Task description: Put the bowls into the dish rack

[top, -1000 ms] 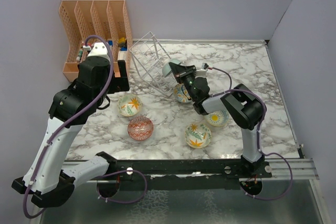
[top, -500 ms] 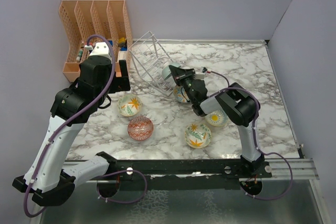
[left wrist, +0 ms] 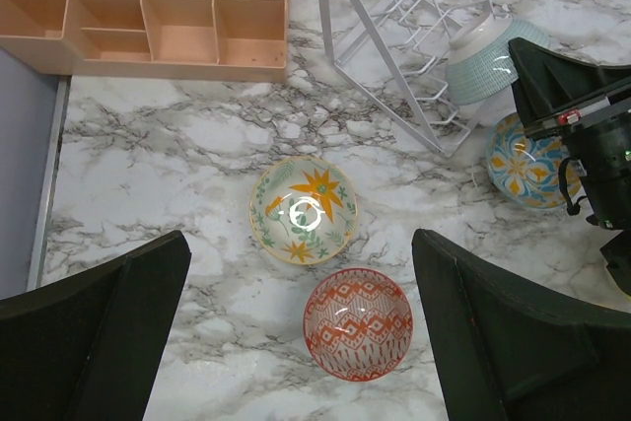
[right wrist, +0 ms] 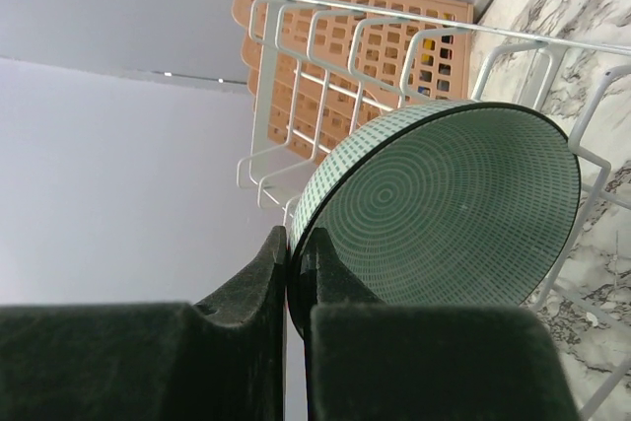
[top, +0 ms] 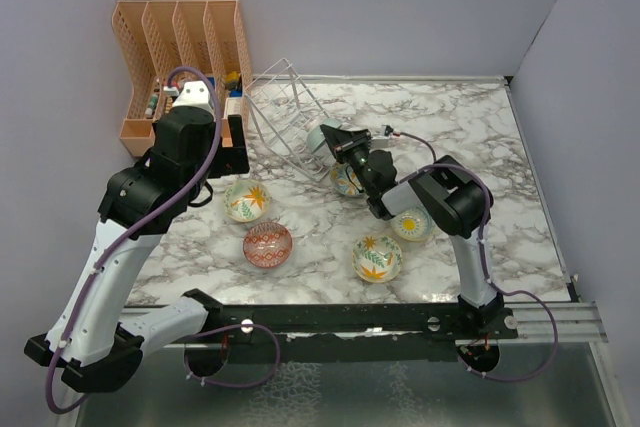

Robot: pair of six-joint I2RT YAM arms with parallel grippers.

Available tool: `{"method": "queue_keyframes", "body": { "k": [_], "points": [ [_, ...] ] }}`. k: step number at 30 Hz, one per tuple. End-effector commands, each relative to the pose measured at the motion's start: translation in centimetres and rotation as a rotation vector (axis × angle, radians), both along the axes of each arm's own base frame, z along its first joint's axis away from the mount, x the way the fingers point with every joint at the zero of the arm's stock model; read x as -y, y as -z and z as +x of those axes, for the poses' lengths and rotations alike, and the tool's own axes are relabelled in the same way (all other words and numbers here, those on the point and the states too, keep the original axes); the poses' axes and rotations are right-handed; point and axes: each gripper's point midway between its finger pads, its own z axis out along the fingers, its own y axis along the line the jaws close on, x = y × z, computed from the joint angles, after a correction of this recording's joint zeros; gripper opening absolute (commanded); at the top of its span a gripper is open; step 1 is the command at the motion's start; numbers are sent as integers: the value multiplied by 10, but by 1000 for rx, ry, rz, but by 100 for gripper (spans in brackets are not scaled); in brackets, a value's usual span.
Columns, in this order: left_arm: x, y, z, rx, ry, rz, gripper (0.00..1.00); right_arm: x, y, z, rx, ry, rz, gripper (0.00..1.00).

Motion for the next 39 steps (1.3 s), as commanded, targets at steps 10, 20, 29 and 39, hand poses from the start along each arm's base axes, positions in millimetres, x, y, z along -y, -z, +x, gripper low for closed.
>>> {"method": "queue_keyframes", "body": {
  "k": [10,20,29,39],
  "points": [
    [11,0,4,12,31,-35,98,-5,-70,-8,277,-120,77,1],
    [12,2,4,4,26,-44,98,9,-48,2,179,-57,127,1],
    [15,7,5,-8,25,-60,98,23,-5,1,53,-10,115,1],
    [18,5,7,-8,27,-72,97,21,6,9,30,1,124,5]
  ]
}}
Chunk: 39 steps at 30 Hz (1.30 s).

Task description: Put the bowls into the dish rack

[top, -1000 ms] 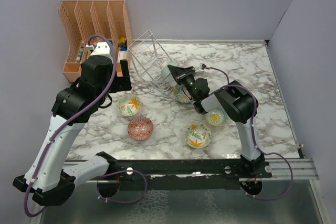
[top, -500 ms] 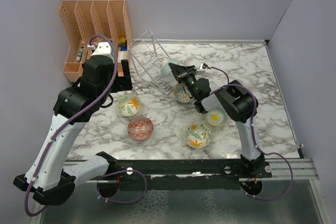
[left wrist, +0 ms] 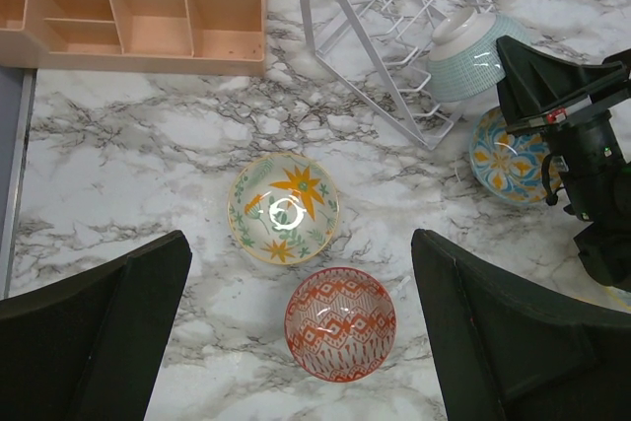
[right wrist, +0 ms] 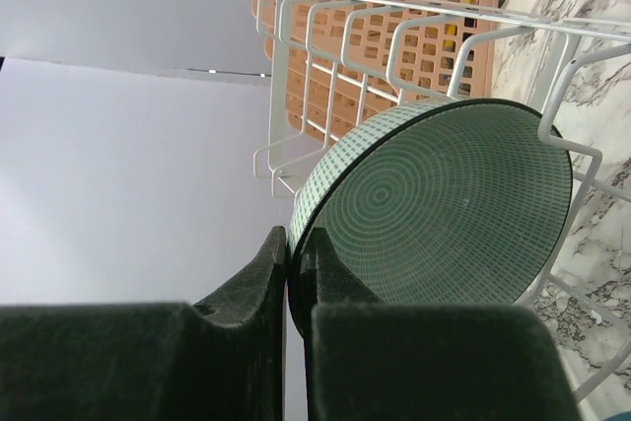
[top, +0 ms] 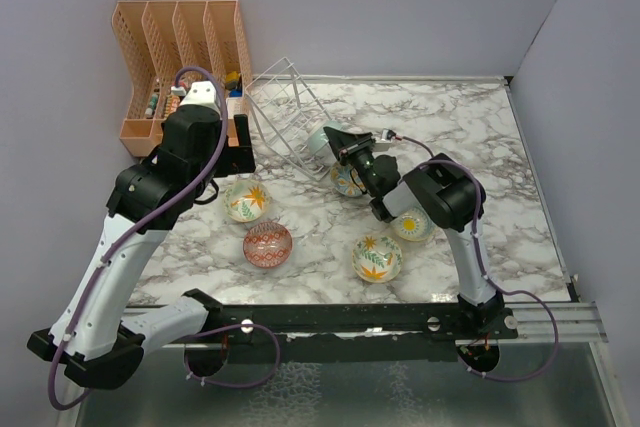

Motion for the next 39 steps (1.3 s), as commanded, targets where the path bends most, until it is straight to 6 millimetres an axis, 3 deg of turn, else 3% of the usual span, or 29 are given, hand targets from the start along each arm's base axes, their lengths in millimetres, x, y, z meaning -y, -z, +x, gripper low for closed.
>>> {"method": "queue_keyframes", "body": {
  "k": [1,3,7,9,13,21,27,39],
  "points": [
    [6,-5,1,13,13,-30,97,14,-3,10,-1,75,30,9],
    [6,-5,2,13,13,-31,97,16,1,12,-27,85,21,19],
    [8,-6,4,18,16,-33,97,16,9,15,-58,87,8,21],
    [8,-7,5,19,17,-31,97,17,11,15,-64,92,14,28],
    [10,-6,7,19,21,-27,97,17,12,15,-78,86,14,30],
    [13,-9,13,32,35,-18,97,27,23,12,-192,128,-55,46],
    [15,-9,16,35,44,-15,97,38,21,9,-229,168,-82,52],
    [15,-11,17,43,40,-21,98,46,6,-2,-251,160,-138,54]
  ]
}}
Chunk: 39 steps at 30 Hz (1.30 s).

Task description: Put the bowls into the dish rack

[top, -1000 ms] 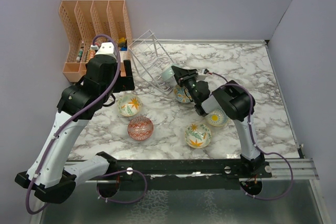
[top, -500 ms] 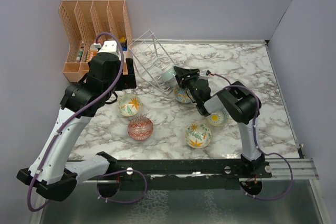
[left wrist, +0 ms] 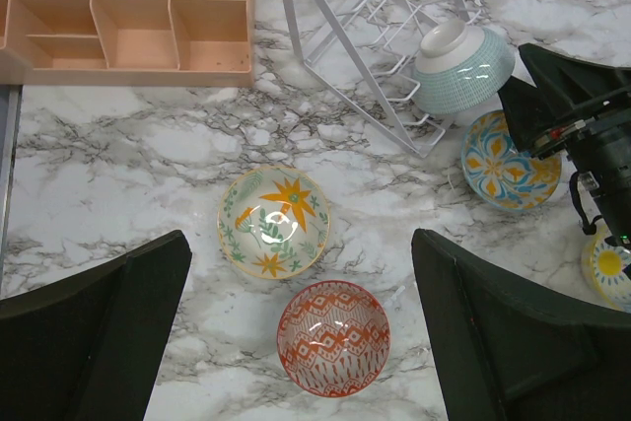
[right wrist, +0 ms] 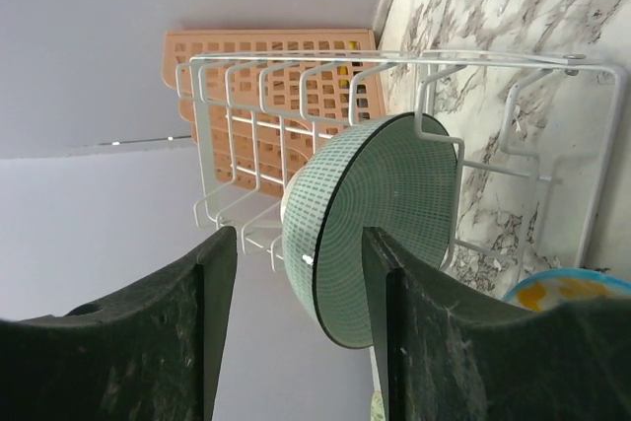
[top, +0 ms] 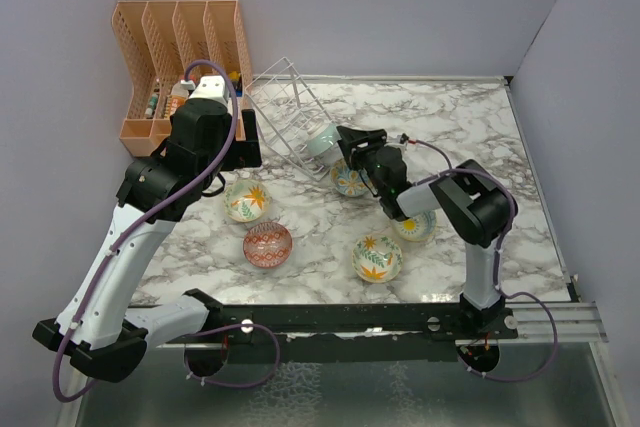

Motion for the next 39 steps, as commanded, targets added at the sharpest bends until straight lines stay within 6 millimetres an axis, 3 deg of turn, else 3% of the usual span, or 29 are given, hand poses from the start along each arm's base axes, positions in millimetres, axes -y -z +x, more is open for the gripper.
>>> {"method": "queue_keyframes", "body": {
  "k": [1,8,13,16,21,22,24,27,30,34,39],
  "points": [
    [4,-13,2,41,16,-24,98,10,-15,-4,-2,16,-48,54],
    [0,-16,2,57,0,-13,99,16,-41,-34,-5,-60,-172,56],
    [-2,-17,4,68,-12,-14,99,24,-48,-63,-72,-141,-331,59],
    [-3,-20,5,81,-23,-21,99,34,-41,-84,-158,-202,-479,62],
    [-7,-24,4,100,-39,-17,99,48,-49,-107,-203,-326,-757,65],
    [-9,-24,4,102,-46,-13,99,45,-61,-106,-174,-368,-812,65],
    [-13,-25,3,109,-65,-9,99,42,-63,-112,-163,-475,-924,66],
    [-19,-32,1,125,-100,-20,99,29,-68,-123,-102,-620,-1029,65],
    [-25,-44,-3,148,-130,-34,99,3,-70,-145,-16,-752,-1122,65],
    [-34,-54,-10,169,-159,-39,99,-49,-68,-191,121,-921,-1231,65],
    [-44,-56,-23,173,-184,-54,99,-112,-62,-242,304,-1104,-1249,65]
  ]
}}
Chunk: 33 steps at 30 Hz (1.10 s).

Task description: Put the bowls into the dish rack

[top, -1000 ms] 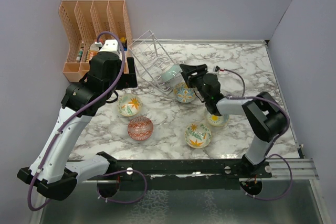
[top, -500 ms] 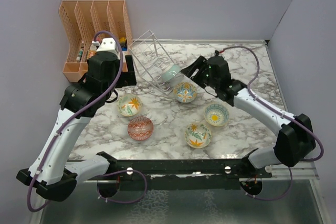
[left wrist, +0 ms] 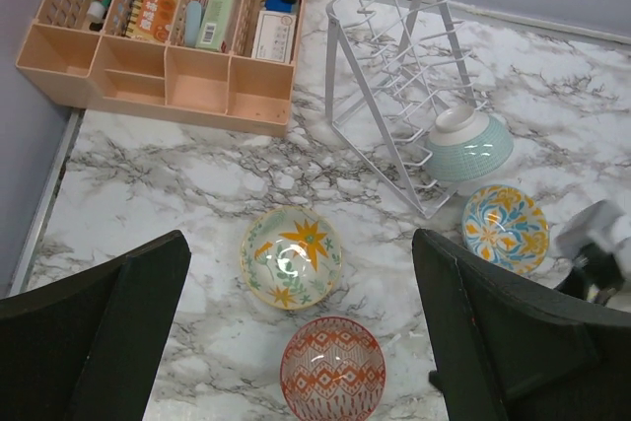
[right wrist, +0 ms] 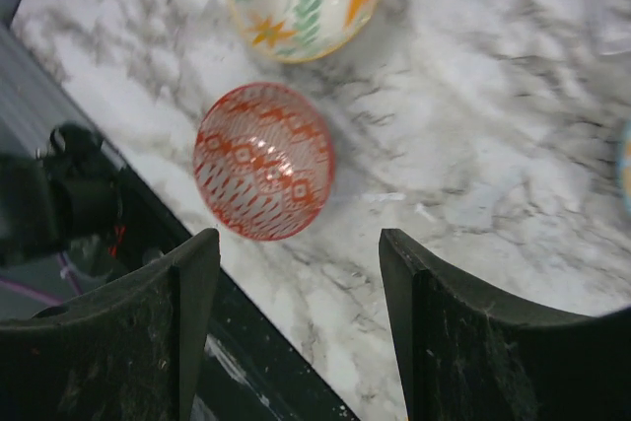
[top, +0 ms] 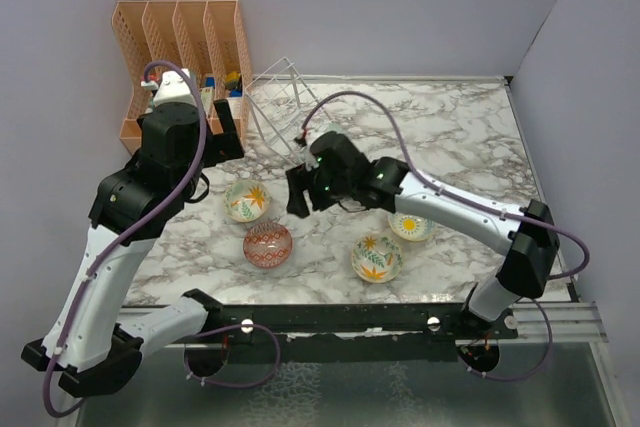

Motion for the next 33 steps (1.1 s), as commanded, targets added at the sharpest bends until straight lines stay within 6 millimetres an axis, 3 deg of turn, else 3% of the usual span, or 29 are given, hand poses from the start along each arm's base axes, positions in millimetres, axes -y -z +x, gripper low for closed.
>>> {"method": "queue_keyframes", "body": {
  "k": [1,4,7,17,22,26,33],
  "points": [
    [-18,-12,-18,34,-58,-20,99,-47,3,-50,52,-300,-22,65],
    [-24,-11,-24,30,-70,-15,99,-83,5,-84,85,-487,7,65],
    [-31,-11,-31,29,-87,-10,99,-105,18,-109,86,-605,-10,65],
    [-46,-7,-57,20,-118,-39,99,-135,90,-149,0,-786,-113,60],
    [-54,-10,-65,30,-133,-35,99,-137,118,-142,-16,-703,-196,58],
    [-60,-15,-69,45,-145,-20,99,-137,128,-129,26,-644,-227,55],
    [-63,-15,-69,56,-150,-2,99,-121,159,-118,53,-603,-369,49]
  ]
}}
